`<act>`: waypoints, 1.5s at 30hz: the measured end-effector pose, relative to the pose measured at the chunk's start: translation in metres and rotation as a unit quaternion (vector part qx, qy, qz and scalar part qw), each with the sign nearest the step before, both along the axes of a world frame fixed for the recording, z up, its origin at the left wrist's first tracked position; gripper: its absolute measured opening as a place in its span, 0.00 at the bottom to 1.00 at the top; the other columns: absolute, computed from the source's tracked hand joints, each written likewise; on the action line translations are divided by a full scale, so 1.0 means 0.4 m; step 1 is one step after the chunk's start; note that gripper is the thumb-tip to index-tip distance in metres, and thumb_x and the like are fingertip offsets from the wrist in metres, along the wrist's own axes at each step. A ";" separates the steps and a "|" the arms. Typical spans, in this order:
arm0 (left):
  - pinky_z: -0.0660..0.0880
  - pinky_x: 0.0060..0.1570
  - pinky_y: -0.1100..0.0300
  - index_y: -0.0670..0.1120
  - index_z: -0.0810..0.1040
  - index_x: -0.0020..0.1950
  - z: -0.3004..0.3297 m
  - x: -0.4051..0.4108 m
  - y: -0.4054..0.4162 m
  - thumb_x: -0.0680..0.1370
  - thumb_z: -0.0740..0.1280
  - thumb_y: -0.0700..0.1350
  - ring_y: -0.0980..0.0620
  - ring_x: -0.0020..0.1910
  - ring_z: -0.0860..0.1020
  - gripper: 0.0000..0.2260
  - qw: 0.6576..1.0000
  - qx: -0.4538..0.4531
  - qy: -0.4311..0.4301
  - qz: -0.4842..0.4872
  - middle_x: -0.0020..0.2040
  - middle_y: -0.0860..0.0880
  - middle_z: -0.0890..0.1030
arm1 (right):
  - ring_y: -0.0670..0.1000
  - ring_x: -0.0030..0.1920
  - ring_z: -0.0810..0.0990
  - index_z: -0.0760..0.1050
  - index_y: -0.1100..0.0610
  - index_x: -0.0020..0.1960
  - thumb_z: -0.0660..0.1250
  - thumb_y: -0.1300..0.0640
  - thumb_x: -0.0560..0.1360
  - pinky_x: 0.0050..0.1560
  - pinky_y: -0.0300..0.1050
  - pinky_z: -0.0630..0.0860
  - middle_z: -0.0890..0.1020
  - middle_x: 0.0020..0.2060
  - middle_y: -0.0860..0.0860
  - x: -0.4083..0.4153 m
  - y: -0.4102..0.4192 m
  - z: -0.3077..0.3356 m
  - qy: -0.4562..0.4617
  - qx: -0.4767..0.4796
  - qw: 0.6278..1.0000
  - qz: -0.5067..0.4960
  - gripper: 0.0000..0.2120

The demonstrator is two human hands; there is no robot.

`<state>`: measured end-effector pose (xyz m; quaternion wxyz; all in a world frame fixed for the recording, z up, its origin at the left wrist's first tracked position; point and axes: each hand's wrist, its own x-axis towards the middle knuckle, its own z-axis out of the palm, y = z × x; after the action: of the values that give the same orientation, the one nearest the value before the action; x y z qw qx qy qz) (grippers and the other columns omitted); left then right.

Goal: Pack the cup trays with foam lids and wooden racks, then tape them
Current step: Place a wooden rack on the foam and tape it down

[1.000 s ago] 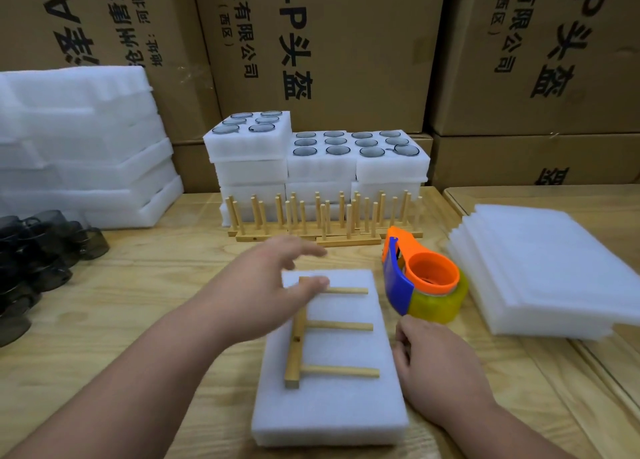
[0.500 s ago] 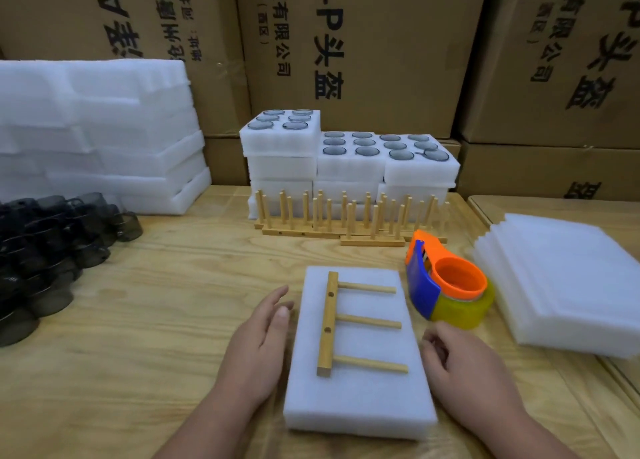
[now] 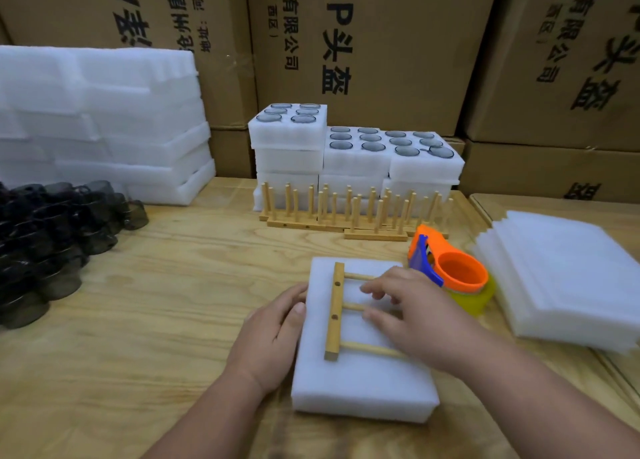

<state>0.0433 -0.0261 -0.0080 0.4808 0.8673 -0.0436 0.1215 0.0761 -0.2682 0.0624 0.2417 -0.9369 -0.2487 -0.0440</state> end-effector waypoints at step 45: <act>0.72 0.66 0.49 0.67 0.75 0.67 -0.028 0.007 0.010 0.76 0.60 0.63 0.61 0.66 0.77 0.19 0.993 -0.111 -0.005 -0.033 0.64 0.63 0.81 | 0.51 0.44 0.79 0.76 0.54 0.47 0.64 0.39 0.77 0.40 0.46 0.76 0.80 0.44 0.50 0.142 -0.145 0.029 0.033 -0.067 0.949 -0.308 0.17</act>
<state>0.0460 -0.0219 -0.0191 0.5773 0.8062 -0.0613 0.1140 0.1330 -0.3264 0.0742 0.1614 -0.9828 0.0574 -0.0691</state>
